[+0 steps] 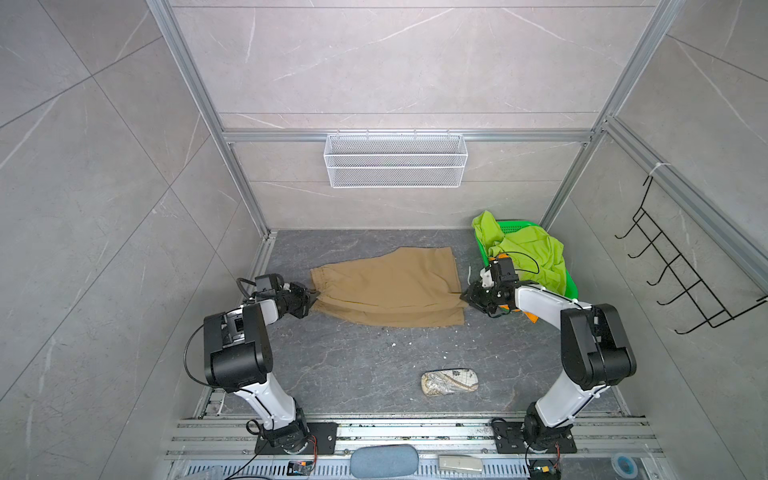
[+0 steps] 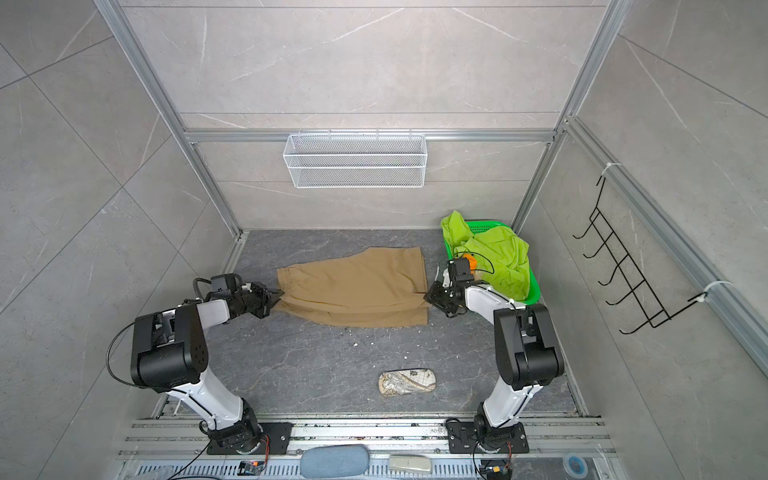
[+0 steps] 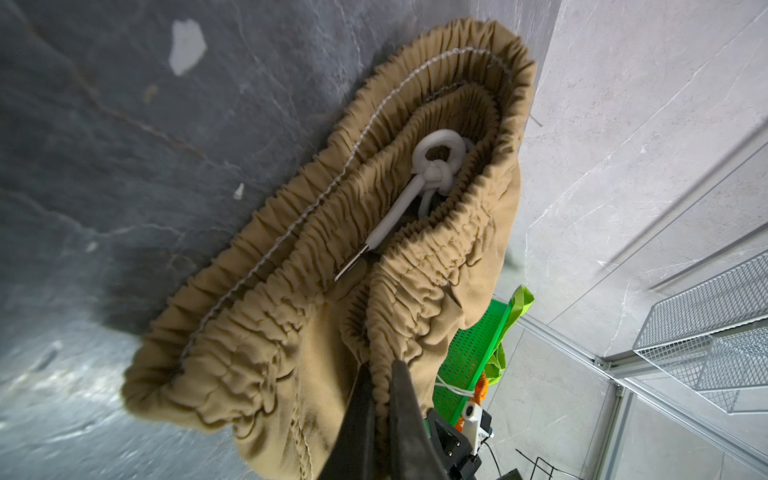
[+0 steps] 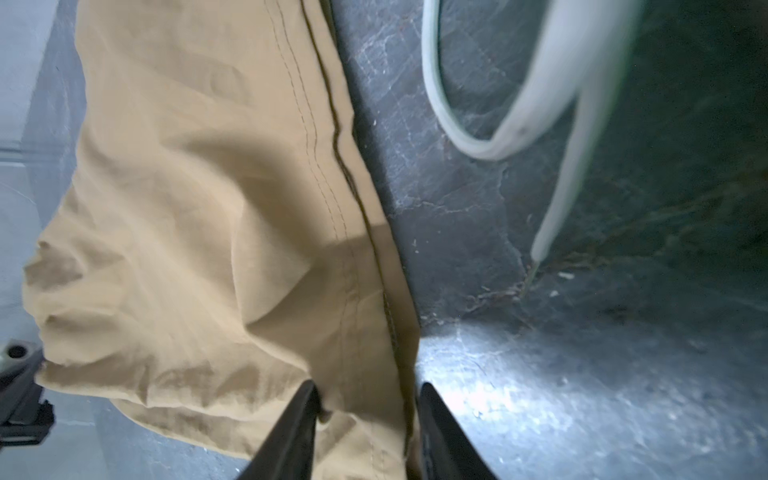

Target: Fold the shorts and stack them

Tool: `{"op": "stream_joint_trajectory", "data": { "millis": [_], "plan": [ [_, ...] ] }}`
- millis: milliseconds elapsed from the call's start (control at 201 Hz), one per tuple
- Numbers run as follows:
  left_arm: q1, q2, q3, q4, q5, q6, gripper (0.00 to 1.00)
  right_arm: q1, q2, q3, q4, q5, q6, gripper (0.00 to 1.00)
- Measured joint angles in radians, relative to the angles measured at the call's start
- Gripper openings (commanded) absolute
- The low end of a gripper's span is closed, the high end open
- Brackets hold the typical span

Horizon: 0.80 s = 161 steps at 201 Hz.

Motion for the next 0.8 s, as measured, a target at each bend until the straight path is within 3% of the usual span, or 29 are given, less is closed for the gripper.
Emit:
{"op": "stream_joint_trajectory", "data": {
  "millis": [194,314,583,802],
  "plan": [
    [0.001,0.000,0.003,-0.001,0.017,-0.006,0.00,0.000,0.005,-0.002,0.032,-0.022,0.013,0.00],
    [0.012,0.000,0.038,-0.019,0.029,-0.006,0.00,0.000,-0.026,-0.002,0.016,-0.026,0.011,0.00],
    [0.060,-0.019,0.089,-0.048,0.073,0.012,0.00,0.028,-0.257,-0.071,0.003,-0.035,-0.019,0.00],
    [0.091,-0.021,-0.006,-0.048,0.077,0.032,0.00,0.075,-0.176,-0.250,0.039,-0.040,-0.019,0.00]
  ]
}}
